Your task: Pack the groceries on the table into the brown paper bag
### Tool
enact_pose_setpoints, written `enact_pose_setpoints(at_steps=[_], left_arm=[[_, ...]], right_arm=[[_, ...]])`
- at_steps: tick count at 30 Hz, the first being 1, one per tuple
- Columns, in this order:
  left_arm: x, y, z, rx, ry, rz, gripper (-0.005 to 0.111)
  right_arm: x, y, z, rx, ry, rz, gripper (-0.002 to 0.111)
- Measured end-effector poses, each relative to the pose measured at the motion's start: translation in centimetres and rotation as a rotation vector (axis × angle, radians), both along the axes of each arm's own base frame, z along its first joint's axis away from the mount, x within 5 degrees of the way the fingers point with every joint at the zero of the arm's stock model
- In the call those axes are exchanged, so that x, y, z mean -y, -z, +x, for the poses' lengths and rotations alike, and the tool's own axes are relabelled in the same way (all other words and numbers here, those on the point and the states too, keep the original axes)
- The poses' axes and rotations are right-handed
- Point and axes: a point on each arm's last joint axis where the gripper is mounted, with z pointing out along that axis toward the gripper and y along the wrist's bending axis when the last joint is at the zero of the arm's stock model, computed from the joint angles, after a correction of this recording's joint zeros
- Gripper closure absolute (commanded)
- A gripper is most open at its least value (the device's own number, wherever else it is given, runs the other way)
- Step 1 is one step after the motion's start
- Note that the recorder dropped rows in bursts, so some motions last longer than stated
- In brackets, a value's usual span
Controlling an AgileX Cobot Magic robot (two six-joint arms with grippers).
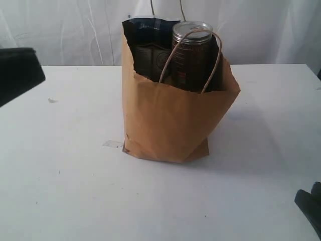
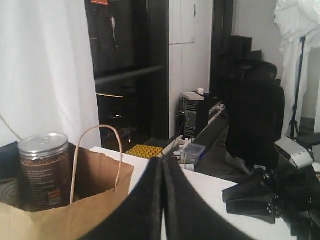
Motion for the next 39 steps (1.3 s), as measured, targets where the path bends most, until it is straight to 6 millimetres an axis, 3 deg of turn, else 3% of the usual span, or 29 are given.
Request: enact_pose_setpoints(at_steps=[7,14,17,26,28,32,38,39], left_arm=[[0.3,-0.3,-1.1,-0.02,0.122,-0.038,0.107],[-1.2,-7.1,-1.9,0.32,-0.021,-0.073,0.107],[-1.6,-7.8,-1.8,0.342,-0.071,-0.079,0.107],[-1.5,-7.5,-1.6,0.287,-0.069,-0.064,0.107],[-1.4,-6.5,-1.4,0.173,-0.06,0.016,0.107],[-2.7,-3.8,-0.8,-0.144,-0.208,0.185,0.107],[-3.6,-2.7,-0.2,-0.177,-0.326,0.221,0.107],[-3.9,-1.6,0.4,-0.152,-0.392,0.183,0.107]], right_arm=[[0.0,0.0,0.0,-0.002,0.001,0.004,0.077],[0.0,0.0,0.0,-0.002,0.001,0.004,0.077],[0.0,0.0,0.0,-0.002,0.001,0.004,0.077],[0.0,0.0,0.0,-0.002,0.001,0.004,0.077],[0.0,0.0,0.0,-0.002,0.001,0.004,0.077],[0.0,0.0,0.0,-0.002,0.001,0.004,0.077],[0.0,0.0,0.0,-0.002,0.001,0.004,0.077],[0.0,0.0,0.0,-0.002,0.001,0.004,0.077]])
